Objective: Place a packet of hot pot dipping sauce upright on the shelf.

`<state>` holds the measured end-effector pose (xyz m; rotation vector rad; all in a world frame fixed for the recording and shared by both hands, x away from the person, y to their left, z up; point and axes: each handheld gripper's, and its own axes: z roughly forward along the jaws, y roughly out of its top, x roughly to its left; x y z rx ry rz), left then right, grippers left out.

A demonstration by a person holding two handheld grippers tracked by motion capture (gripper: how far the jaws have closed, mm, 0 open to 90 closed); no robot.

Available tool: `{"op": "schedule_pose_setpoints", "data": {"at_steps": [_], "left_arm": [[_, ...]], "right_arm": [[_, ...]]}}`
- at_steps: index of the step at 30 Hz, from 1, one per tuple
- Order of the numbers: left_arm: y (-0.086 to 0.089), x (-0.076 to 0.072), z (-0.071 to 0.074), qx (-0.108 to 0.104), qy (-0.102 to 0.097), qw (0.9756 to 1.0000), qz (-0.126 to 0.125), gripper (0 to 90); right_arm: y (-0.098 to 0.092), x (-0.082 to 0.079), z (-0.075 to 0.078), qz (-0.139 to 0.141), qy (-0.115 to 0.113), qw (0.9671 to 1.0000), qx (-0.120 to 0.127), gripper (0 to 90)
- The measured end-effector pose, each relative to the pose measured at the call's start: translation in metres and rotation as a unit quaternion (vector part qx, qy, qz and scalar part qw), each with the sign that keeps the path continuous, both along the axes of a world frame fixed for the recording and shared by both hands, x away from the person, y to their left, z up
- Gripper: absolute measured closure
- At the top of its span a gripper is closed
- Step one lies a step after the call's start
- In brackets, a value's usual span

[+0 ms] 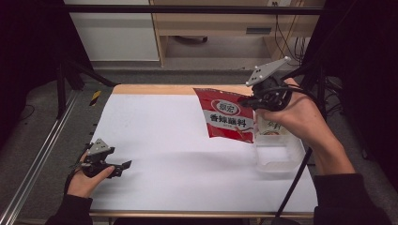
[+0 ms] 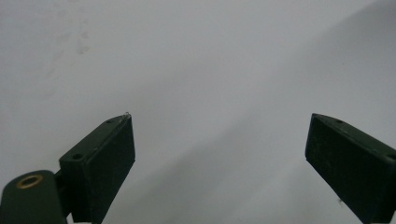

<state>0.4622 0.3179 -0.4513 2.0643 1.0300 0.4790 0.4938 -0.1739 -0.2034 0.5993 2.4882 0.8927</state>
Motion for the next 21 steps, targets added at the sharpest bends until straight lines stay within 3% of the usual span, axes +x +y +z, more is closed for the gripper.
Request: {"op": "schedule_pose_setpoints", "data": {"at_steps": [21], "left_arm": [[0.001, 0.0, 0.0, 0.002, 0.0, 1.0, 0.0, 8.2]], "right_arm": [[-0.024, -0.004, 0.006, -0.022, -0.001, 0.9997, -0.004, 90.0]]}}
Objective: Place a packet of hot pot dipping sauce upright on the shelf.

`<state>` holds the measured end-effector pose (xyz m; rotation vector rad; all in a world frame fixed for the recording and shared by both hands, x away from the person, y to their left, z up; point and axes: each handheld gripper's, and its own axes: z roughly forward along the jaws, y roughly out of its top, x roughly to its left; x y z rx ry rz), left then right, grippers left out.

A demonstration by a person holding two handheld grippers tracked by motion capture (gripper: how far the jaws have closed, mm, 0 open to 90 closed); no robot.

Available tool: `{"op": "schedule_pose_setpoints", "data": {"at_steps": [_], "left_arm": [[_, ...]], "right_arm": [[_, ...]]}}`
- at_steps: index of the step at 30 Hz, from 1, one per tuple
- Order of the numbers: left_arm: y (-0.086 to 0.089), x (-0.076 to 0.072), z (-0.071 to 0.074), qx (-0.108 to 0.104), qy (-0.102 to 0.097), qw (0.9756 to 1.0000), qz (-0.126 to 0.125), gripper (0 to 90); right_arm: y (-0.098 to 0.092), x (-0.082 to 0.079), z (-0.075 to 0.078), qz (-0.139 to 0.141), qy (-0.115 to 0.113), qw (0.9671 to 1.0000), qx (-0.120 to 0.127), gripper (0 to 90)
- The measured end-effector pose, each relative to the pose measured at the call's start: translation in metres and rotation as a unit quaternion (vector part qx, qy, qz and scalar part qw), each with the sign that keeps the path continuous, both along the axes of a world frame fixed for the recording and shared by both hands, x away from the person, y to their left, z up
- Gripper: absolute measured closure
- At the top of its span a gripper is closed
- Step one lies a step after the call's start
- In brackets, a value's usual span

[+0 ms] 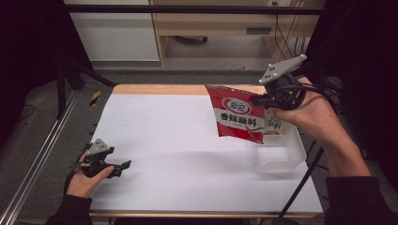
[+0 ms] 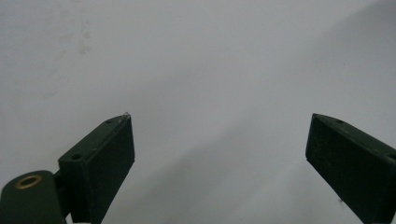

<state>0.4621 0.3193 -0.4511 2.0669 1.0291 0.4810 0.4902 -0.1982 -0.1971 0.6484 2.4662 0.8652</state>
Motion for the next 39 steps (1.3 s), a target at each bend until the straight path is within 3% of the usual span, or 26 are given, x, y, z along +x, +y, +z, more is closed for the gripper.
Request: {"op": "schedule_pose_setpoints", "data": {"at_steps": [18, 33, 39], "left_arm": [[0.001, 0.0, 0.0, -0.001, 0.0, 1.0, 0.0, 8.2], [0.001, 0.0, 0.0, -0.001, -0.001, 1.0, 0.001, 8.2], [0.001, 0.0, 0.0, 0.0, 0.0, 1.0, 0.0, 8.2]], "right_arm": [[-0.043, -0.002, -0.005, -0.048, 0.013, 0.9987, 0.005, 90.0], [-0.095, -0.015, -0.009, -0.097, 0.022, 0.995, 0.016, 90.0], [-0.11, -0.016, -0.019, -0.111, 0.03, 0.9932, 0.016, 90.0]]}}
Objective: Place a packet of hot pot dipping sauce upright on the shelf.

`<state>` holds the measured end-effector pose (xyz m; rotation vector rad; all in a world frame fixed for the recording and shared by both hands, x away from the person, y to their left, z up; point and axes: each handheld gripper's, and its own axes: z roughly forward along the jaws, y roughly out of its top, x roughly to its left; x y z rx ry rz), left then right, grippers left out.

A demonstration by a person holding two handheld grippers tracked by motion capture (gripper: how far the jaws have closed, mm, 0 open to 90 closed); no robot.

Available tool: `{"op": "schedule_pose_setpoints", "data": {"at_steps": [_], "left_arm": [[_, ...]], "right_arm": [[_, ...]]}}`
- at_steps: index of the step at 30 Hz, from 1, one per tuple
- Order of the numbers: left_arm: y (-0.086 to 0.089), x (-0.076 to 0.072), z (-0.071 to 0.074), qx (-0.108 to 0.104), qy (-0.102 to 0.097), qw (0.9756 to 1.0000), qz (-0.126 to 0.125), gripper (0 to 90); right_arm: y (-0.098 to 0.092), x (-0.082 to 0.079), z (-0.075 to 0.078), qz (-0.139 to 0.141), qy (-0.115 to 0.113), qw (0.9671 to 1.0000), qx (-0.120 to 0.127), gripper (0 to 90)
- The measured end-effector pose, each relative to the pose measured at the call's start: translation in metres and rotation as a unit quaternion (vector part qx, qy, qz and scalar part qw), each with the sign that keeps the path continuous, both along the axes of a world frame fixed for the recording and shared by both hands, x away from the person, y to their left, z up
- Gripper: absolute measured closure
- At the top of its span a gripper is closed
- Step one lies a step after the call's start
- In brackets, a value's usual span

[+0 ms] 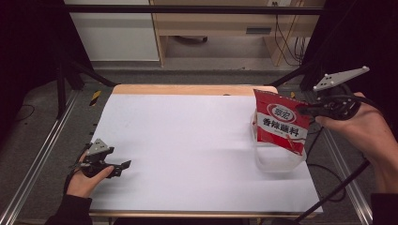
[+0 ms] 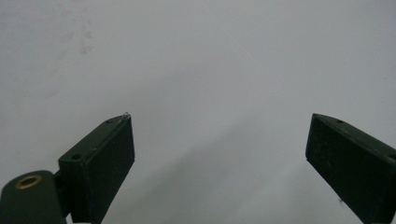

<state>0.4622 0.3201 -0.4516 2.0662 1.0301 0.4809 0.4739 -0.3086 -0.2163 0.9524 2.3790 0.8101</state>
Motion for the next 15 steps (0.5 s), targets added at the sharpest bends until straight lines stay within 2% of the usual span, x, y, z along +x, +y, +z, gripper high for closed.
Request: {"op": "schedule_pose_setpoints", "data": {"at_steps": [15], "left_arm": [[0.0, 0.0, -0.001, 0.002, 0.001, 1.0, -0.002, 8.2]], "right_arm": [[-0.014, 0.014, -0.045, -0.02, 0.018, 0.9992, 0.029, 90.0]]}}
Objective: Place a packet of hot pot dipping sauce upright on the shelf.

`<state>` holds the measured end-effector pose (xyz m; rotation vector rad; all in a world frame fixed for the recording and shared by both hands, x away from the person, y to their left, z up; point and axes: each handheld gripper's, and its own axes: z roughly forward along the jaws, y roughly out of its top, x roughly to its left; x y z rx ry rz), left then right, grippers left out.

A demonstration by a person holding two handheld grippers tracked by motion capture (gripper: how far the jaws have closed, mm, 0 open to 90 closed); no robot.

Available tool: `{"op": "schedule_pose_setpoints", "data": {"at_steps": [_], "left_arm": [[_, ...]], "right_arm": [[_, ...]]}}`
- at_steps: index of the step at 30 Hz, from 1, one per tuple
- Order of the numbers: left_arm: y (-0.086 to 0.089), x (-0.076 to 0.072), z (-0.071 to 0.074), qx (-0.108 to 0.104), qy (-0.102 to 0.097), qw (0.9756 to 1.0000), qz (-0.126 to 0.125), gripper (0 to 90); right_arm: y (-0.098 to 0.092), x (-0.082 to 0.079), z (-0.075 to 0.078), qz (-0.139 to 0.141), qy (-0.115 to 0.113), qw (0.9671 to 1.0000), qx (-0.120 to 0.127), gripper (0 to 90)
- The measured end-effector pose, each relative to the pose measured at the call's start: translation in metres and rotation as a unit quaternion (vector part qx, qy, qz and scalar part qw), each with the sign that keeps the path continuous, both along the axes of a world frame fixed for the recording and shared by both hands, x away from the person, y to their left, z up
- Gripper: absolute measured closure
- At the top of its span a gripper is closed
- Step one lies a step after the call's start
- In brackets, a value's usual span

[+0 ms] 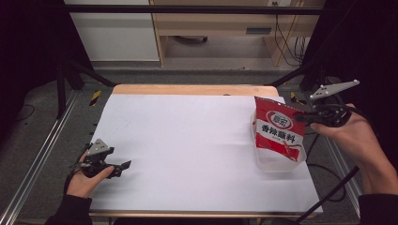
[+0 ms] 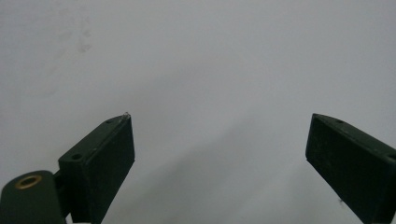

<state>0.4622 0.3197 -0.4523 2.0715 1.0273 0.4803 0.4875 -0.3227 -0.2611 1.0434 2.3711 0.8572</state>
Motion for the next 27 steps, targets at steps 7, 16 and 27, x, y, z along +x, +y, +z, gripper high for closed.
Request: {"op": "schedule_pose_setpoints", "data": {"at_steps": [7, 16, 27], "left_arm": [[0.0, 0.0, 0.0, 0.001, 0.0, 1.0, 0.0, 8.2], [-0.001, 0.0, 0.0, 0.002, 0.001, 1.0, -0.001, 8.2], [-0.001, 0.0, -0.001, 0.006, 0.001, 1.0, -0.003, 8.2]], "right_arm": [[-0.009, -0.004, -0.016, -0.008, 0.002, 0.9997, 0.021, 90.0], [-0.026, -0.015, -0.024, -0.027, 0.011, 0.9993, 0.023, 90.0], [-0.038, -0.023, -0.032, -0.041, 0.03, 0.9985, 0.022, 89.5]]}}
